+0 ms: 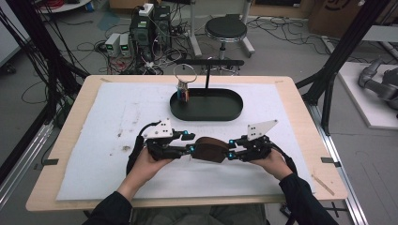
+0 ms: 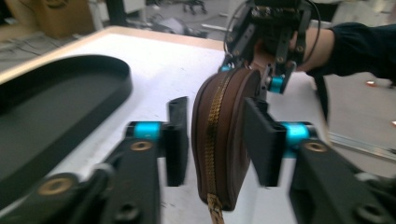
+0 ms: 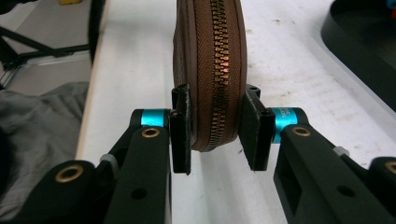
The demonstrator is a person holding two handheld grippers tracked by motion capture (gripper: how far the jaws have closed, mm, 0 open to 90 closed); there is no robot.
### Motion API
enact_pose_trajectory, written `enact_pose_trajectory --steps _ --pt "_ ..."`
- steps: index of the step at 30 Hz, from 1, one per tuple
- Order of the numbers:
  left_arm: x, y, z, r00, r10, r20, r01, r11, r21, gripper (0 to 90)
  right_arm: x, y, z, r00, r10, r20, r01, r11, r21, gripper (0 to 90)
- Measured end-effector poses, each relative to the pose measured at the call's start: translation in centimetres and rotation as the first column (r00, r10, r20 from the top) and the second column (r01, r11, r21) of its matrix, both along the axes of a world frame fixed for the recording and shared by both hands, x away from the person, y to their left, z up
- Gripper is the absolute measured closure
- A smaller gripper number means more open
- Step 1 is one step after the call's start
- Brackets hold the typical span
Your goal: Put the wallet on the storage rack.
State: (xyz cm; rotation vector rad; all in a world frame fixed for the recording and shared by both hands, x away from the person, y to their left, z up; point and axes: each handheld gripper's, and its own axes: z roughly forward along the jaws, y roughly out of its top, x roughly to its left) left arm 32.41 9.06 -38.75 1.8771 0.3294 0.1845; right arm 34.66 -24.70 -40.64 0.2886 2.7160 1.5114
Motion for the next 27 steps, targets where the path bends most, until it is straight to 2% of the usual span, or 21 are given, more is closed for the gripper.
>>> enact_pose_trajectory --steps 3,4,6,8,12,15,18,20,24,27 --pt "0.1 -0.2 0.0 0.9986 -0.038 -0.036 0.039 0.9989 0.027 44.6 -0.1 0.2 0.5 0.9994 0.032 0.012 -0.031 0.999 -0.034 68.8" --pt "0.0 -0.3 -0.1 0.9983 -0.045 -0.037 0.047 0.9977 0.049 42.5 -0.2 0.3 0.7 0.9993 0.034 0.012 -0.034 0.998 -0.045 68.7" --pt "0.0 -0.7 -0.3 0.9949 -0.090 -0.046 0.093 0.9929 0.074 35.6 -0.3 0.5 0.8 0.9988 0.047 0.014 -0.046 0.997 -0.069 68.7" --pt "-0.1 -1.1 -0.5 0.9936 -0.102 -0.049 0.106 0.9891 0.102 35.6 -0.4 0.7 1.0 0.9981 0.057 0.025 -0.054 0.994 -0.092 68.8" --pt "-0.1 -1.7 -0.9 0.9930 -0.106 -0.052 0.112 0.9852 0.130 42.8 -0.6 0.8 1.4 0.9972 0.071 0.022 -0.069 0.993 -0.091 68.7" --pt "0.0 -1.6 -1.1 0.9896 -0.134 -0.053 0.139 0.9838 0.113 57.3 -0.7 0.8 1.7 0.9966 0.080 0.016 -0.079 0.993 -0.093 68.5" --pt "0.1 -1.6 -1.2 0.9885 -0.138 -0.061 0.144 0.9842 0.102 62.7 -0.6 0.6 1.8 0.9966 0.081 0.016 -0.079 0.992 -0.097 68.4" --pt "0.2 -1.4 -1.2 0.9870 -0.145 -0.069 0.150 0.9865 0.067 65.6 -0.7 0.5 1.9 0.9972 0.073 0.015 -0.071 0.993 -0.092 67.9" --pt "0.4 -1.2 -1.0 0.9861 -0.151 -0.070 0.150 0.9886 -0.010 68.2 -0.6 0.0 2.4 0.9988 0.049 0.006 -0.049 0.999 -0.024 63.9" --pt "0.3 -1.0 -0.7 0.9896 -0.137 -0.044 0.134 0.9891 -0.061 68.9 -0.4 -0.5 2.5 0.9996 0.020 -0.020 -0.018 0.998 0.056 57.2"
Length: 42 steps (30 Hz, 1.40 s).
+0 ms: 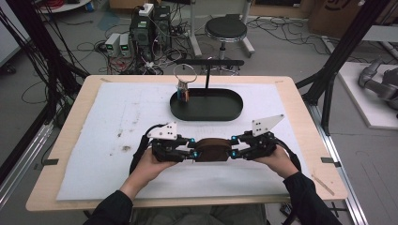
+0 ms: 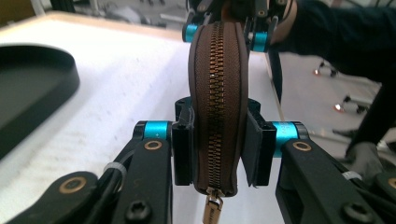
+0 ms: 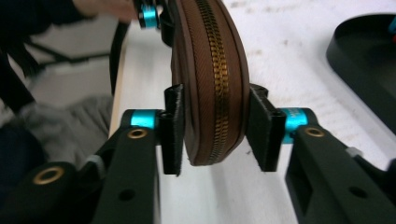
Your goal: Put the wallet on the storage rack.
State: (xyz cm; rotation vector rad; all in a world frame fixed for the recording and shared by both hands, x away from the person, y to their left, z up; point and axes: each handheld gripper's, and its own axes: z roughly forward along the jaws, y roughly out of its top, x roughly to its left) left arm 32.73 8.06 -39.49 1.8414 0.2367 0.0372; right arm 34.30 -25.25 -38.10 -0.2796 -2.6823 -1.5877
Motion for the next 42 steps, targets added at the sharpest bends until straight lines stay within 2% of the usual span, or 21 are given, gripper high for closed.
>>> enact_pose_trajectory --steps 1,4,6,11,12,17,21,24,28,30,34,36,39,41,42 --pt "0.0 0.2 0.1 1.0000 0.003 0.005 -0.003 0.9998 -0.019 69.0 0.0 -0.1 0.0 0.9998 -0.014 -0.014 0.015 1.000 0.017 53.9" --pt "0.1 0.5 0.3 0.9999 0.012 0.002 -0.011 0.9962 -0.086 69.1 0.3 -0.4 -0.3 0.9982 -0.036 -0.048 0.038 0.998 0.054 52.2" --pt "0.1 0.7 0.4 0.9999 0.014 0.004 -0.013 0.9947 -0.102 69.1 0.3 -0.5 -0.4 0.9978 -0.036 -0.056 0.042 0.994 0.096 52.0" --pt "0.0 0.6 0.5 0.9998 0.007 0.016 -0.005 0.9953 -0.097 69.1 0.2 -0.5 -0.1 0.9974 -0.038 -0.062 0.048 0.986 0.162 54.6" --pt "-0.1 0.5 0.5 0.9998 0.010 0.016 -0.008 0.9953 -0.096 69.1 0.2 -0.5 -0.1 0.9973 -0.033 -0.066 0.044 0.985 0.166 58.4" --pt "0.0 0.5 0.5 1.0000 0.005 0.008 -0.004 0.9951 -0.099 68.6 0.1 -0.5 -0.1 0.9987 -0.026 -0.043 0.032 0.986 0.163 64.5" --pt "-0.1 0.5 0.6 0.9999 0.012 -0.001 -0.012 0.9948 -0.101 64.6 -0.1 -0.5 0.1 0.9998 -0.013 -0.018 0.016 0.985 0.172 68.0" --pt "0.1 0.7 0.7 0.9994 0.031 -0.017 -0.033 0.9923 -0.120 53.9 -0.3 -0.5 0.1 0.9998 -0.019 -0.009 0.020 0.986 0.163 68.6" --pt "0.0 1.1 1.0 0.9975 0.071 0.005 -0.070 0.9926 -0.099 45.6 -0.4 -0.6 0.2 0.9993 -0.036 0.011 0.034 0.987 0.156 68.7" --pt "0.0 1.4 1.2 0.9941 0.108 0.009 -0.107 0.9898 -0.094 40.3 -0.3 -0.8 0.4 0.9978 -0.060 0.027 0.055 0.984 0.167 68.7" --pt "-0.2 2.4 1.6 0.9823 0.185 0.028 -0.183 0.9804 -0.073 32.4 -0.2 -1.2 0.6 0.9918 -0.117 0.050 0.107 0.979 0.173 68.7" --pt "-0.4 2.9 1.8 0.9728 0.228 0.043 -0.225 0.9722 -0.066 30.9 0.1 -1.5 0.7 0.9871 -0.150 0.056 0.138 0.975 0.175 68.7" --pt "-0.8 3.9 2.0 0.9608 0.270 0.063 -0.267 0.9623 -0.053 27.6 0.5 -1.6 1.0 0.9725 -0.219 0.079 0.203 0.963 0.177 68.7" --pt "-1.1 4.5 2.0 0.9494 0.301 0.090 -0.299 0.9537 -0.036 27.6 0.7 -1.5 1.1 0.9650 -0.247 0.087 0.230 0.957 0.175 68.6" --pt "-1.6 4.9 2.0 0.9381 0.329 0.110 -0.327 0.9444 -0.029 27.6 0.9 -1.5 1.2 0.9610 -0.259 0.098 0.239 0.955 0.176 68.6"
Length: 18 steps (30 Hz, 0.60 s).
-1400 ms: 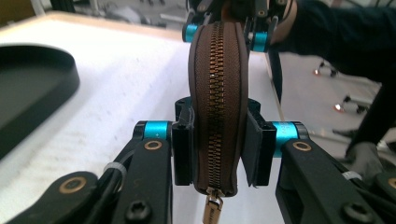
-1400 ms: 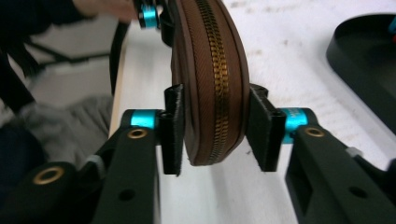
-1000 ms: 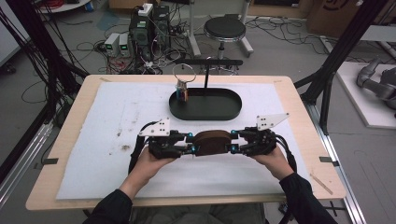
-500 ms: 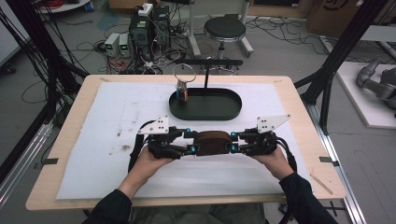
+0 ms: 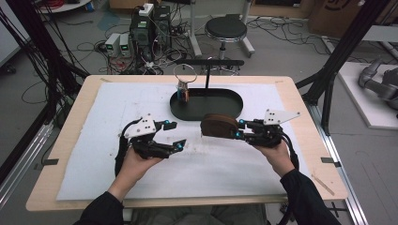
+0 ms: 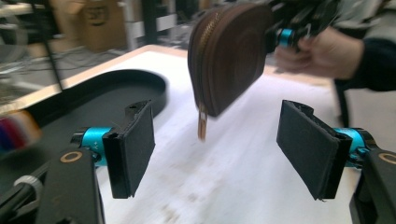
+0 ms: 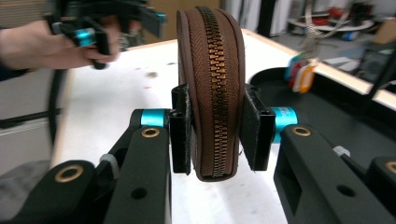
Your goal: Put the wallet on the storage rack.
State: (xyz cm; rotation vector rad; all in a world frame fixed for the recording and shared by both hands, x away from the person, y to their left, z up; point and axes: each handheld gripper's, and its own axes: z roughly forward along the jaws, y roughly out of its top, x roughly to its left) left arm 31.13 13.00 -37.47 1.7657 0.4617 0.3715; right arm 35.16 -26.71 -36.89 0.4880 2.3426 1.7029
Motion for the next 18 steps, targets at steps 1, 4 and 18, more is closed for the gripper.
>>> enact_pose_trajectory --steps 1,4,18 --pt "-0.2 0.2 0.0 0.9998 0.021 0.008 -0.021 0.9998 0.006 27.6 0.3 0.2 0.2 0.9997 -0.024 0.008 0.024 1.000 -0.005 68.6" --pt "-1.0 1.2 -0.3 0.9966 0.080 0.021 -0.080 0.9968 0.000 27.6 0.8 0.5 0.6 0.9982 -0.056 0.019 0.056 0.998 -0.002 68.5" --pt "-2.7 3.4 -2.3 0.9771 0.211 0.029 -0.210 0.9771 -0.036 27.6 3.9 2.8 1.0 0.9811 -0.181 0.069 0.182 0.983 -0.008 68.3"
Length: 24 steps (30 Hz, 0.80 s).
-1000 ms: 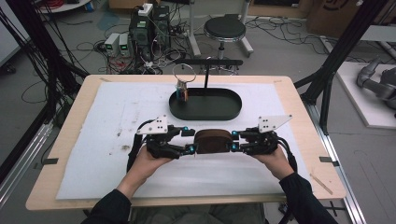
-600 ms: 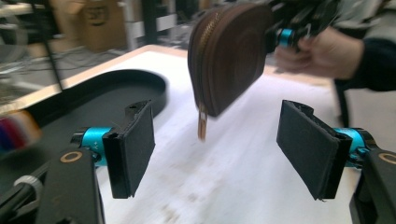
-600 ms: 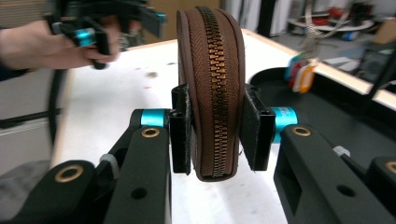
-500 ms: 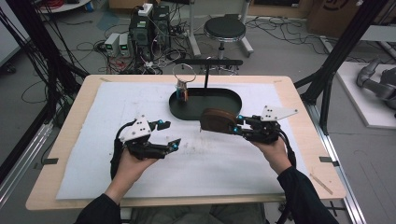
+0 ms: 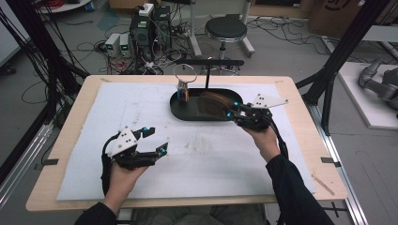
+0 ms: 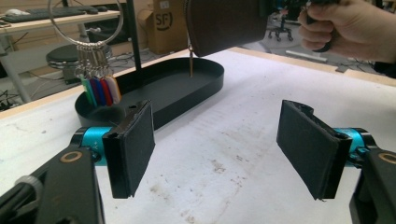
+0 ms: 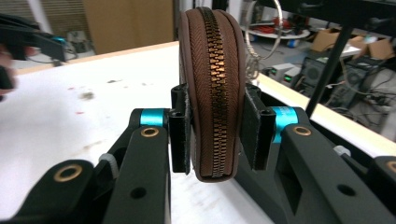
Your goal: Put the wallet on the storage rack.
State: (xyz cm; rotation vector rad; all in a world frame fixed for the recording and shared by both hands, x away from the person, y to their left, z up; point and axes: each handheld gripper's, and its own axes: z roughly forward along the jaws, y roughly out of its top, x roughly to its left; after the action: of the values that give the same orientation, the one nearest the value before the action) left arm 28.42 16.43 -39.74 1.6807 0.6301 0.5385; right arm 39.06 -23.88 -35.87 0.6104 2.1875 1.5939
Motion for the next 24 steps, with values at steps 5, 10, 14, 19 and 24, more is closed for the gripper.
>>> enact_pose_trajectory --steps 5,10,14,19,24 --pt "-0.1 -0.1 0.2 1.0000 0.003 0.008 -0.003 1.0000 -0.001 27.8 1.0 0.7 -0.3 0.9989 -0.046 0.006 0.046 0.999 -0.004 68.2" --pt "-0.4 -0.3 0.2 0.9994 0.021 0.028 -0.021 0.9998 -0.001 28.7 1.7 1.4 -0.9 0.9953 -0.095 0.018 0.096 0.995 -0.030 68.2" --pt "-0.5 -0.2 0.2 0.9989 0.035 0.032 -0.035 0.9994 -0.007 28.7 2.3 1.8 -1.2 0.9928 -0.119 0.010 0.120 0.992 -0.042 68.3" --pt "-0.4 0.0 0.2 0.9987 0.042 0.029 -0.042 0.9991 -0.009 28.7 3.1 2.3 -1.7 0.9909 -0.135 -0.004 0.134 0.990 -0.035 68.4" --pt "-0.4 -0.1 0.2 0.9988 0.038 0.030 -0.038 0.9992 -0.014 28.6 3.9 2.8 -2.6 0.9881 -0.141 -0.061 0.140 0.990 -0.017 68.5"
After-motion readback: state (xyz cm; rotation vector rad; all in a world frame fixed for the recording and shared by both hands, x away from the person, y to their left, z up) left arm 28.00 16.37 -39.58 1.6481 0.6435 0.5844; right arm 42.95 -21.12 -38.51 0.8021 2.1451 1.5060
